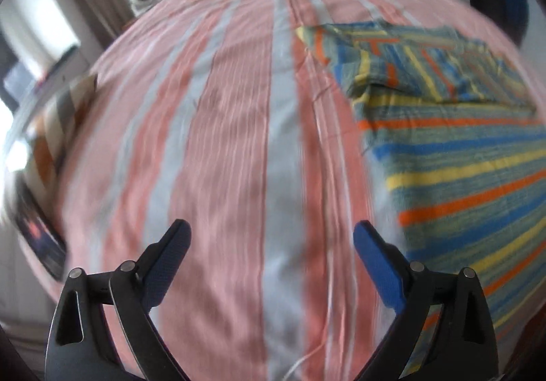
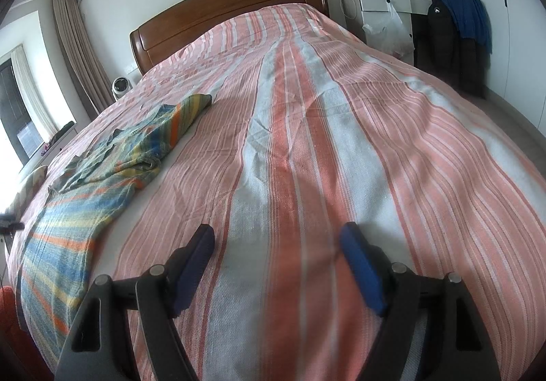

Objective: Fold small clothes

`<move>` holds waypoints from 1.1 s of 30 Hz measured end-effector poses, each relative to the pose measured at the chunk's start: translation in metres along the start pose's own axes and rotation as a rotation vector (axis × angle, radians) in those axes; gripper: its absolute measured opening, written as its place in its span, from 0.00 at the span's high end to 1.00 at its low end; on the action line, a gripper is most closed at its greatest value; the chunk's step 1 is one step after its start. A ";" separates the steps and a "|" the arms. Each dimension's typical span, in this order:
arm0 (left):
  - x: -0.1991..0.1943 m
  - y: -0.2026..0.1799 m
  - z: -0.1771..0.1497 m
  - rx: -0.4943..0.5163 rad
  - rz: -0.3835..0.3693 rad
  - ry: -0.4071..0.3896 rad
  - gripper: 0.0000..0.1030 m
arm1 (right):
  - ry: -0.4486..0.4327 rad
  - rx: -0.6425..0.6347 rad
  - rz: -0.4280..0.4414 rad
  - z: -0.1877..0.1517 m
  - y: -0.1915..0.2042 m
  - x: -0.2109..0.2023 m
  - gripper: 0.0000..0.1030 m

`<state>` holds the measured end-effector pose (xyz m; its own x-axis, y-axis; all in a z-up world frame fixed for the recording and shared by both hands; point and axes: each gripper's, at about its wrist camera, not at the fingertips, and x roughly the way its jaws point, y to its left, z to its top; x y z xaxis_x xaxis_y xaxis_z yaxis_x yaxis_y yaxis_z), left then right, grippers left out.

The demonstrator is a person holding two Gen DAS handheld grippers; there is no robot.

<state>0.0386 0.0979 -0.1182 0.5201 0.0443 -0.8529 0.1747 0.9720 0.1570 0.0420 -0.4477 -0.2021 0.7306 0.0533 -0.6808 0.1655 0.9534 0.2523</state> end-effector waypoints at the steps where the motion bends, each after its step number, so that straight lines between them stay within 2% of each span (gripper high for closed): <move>1: 0.005 0.004 -0.006 -0.037 -0.025 -0.017 0.06 | -0.001 -0.001 -0.001 0.000 0.000 0.000 0.26; 5: 0.029 0.007 -0.025 -0.141 -0.066 -0.079 0.03 | -0.001 0.002 0.004 0.000 0.000 0.000 0.26; 6: 0.029 0.008 -0.030 -0.160 -0.072 -0.122 0.00 | 0.000 0.001 0.002 0.000 0.000 0.000 0.26; 8: 0.027 0.010 -0.034 -0.174 -0.079 -0.157 0.00 | 0.003 -0.004 -0.005 0.000 0.001 0.000 0.26; 33: 0.030 0.011 -0.034 -0.174 -0.066 -0.169 0.00 | -0.001 -0.008 -0.008 0.000 0.003 0.001 0.26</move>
<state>0.0279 0.1174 -0.1593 0.6475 -0.0454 -0.7607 0.0735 0.9973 0.0031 0.0431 -0.4450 -0.2025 0.7297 0.0455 -0.6822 0.1659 0.9562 0.2412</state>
